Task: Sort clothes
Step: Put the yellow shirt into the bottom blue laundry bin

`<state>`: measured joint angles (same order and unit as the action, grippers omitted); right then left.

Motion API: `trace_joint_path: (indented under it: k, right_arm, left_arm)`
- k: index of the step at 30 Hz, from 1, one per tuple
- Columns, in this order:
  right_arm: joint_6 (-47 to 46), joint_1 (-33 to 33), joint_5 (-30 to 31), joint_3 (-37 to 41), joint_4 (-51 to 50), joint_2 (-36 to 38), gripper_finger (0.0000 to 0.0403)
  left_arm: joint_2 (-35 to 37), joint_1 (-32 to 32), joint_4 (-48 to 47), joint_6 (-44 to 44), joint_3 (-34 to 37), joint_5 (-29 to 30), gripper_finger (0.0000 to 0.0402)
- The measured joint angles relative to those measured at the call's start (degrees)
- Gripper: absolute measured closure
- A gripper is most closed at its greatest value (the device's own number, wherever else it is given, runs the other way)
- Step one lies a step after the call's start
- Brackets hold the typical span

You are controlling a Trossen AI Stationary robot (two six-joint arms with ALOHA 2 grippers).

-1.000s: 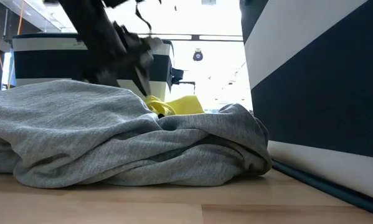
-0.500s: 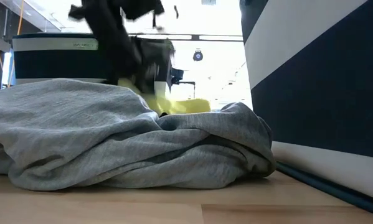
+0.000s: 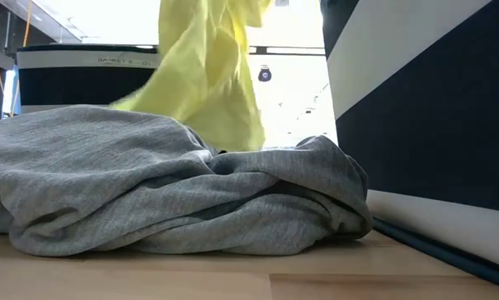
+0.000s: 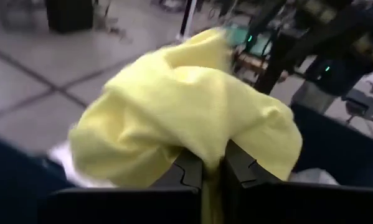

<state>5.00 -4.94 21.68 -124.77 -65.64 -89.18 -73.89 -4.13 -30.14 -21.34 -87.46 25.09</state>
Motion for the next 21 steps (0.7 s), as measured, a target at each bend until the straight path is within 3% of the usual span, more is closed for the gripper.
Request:
trace_joint_path:
  k: [6,11,17,21]
  right_arm:
    - [1.49,5.12,-11.72,-0.04,17.02,-3.78,0.0136]
    - [-1.08,7.0,-14.62,-0.04,21.93,-10.68,0.0088]
    - [-3.03,6.73,-29.0,-0.07,35.06,-18.69,0.009]
    - [-5.84,5.76,-31.15,-0.13,43.42,-21.97,0.0133]
  left_arm:
    - [-0.19,2.4,1.28,5.76,-6.88,-5.32,0.0401]
    - [-0.21,2.74,5.38,8.48,-10.18,-12.07,0.0401]
    - [-0.23,2.73,10.07,10.89,-10.21,-16.09,0.0401]
    - [0.07,2.68,10.94,11.42,-10.41,-17.01,0.0401]
